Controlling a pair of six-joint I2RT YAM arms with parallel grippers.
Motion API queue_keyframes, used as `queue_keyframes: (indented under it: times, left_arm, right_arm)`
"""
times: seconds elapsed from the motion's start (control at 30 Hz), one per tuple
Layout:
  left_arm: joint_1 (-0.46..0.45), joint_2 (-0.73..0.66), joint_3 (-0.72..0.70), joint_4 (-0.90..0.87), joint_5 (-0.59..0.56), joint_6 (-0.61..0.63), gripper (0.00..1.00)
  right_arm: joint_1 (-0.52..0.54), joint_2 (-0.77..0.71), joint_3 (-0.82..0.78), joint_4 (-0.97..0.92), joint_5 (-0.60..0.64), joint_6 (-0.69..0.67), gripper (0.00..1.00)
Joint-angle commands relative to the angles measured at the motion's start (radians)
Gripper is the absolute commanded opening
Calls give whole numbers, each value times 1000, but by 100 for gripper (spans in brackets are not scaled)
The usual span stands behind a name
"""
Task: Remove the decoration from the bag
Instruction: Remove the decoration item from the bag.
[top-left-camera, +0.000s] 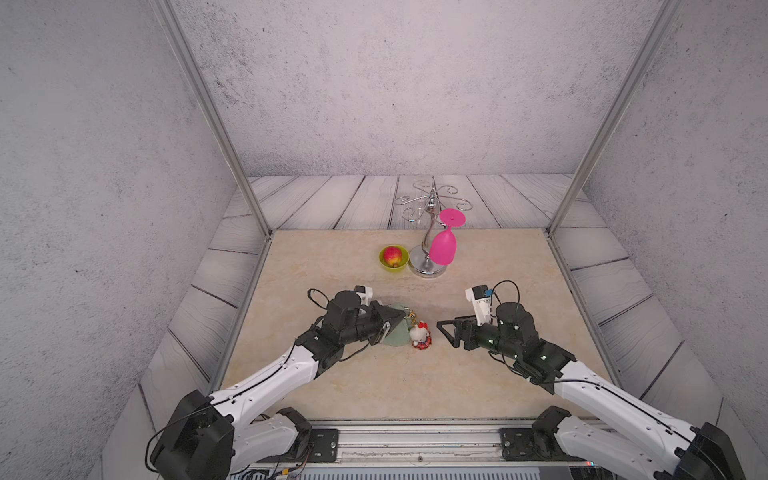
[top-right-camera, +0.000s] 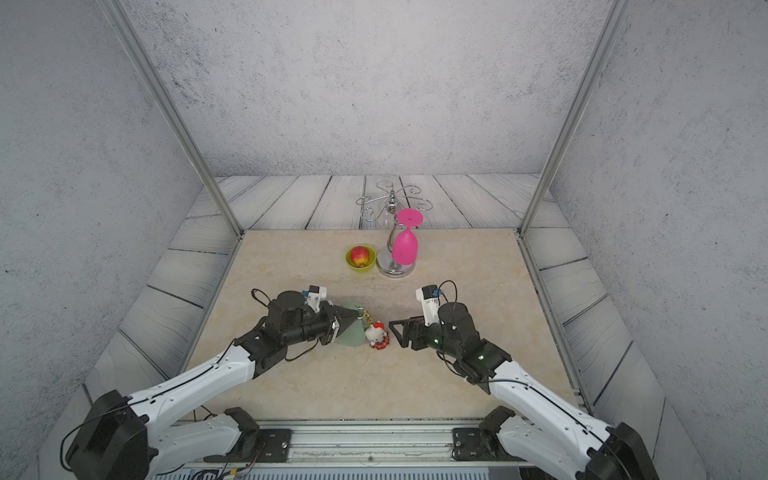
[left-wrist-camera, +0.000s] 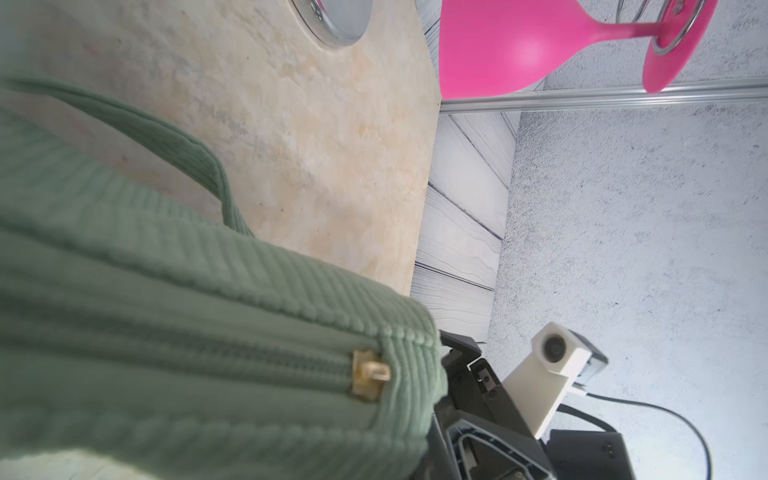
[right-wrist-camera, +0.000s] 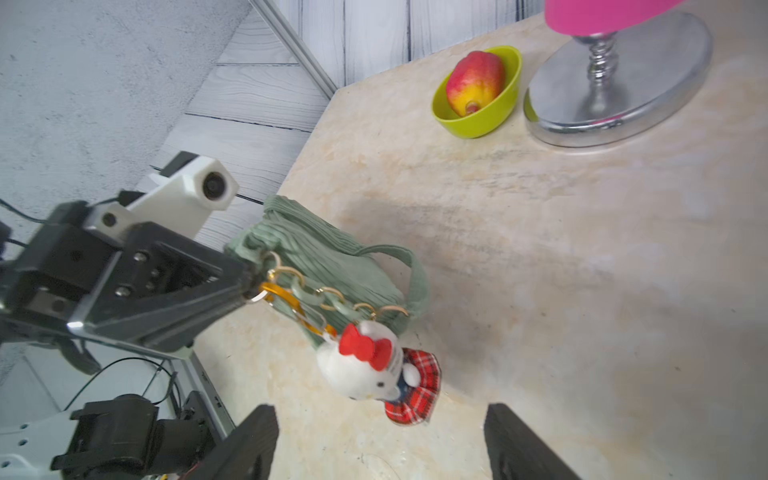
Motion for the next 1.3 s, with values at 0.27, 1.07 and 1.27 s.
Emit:
queue_keyframes:
  times: [0.27, 1.07, 1.27]
  left_arm:
    - [30, -34, -39, 103, -25, -169, 0]
    - [41, 5, -67, 235, -14, -307, 0]
    - [44, 7, -65, 237, -4, -311, 0]
  right_arm:
    - [52, -48, -120, 260, 116, -102, 81]
    - [326, 126, 36, 296, 505, -363, 76]
    - [356, 189, 43, 389, 554, -407, 76]
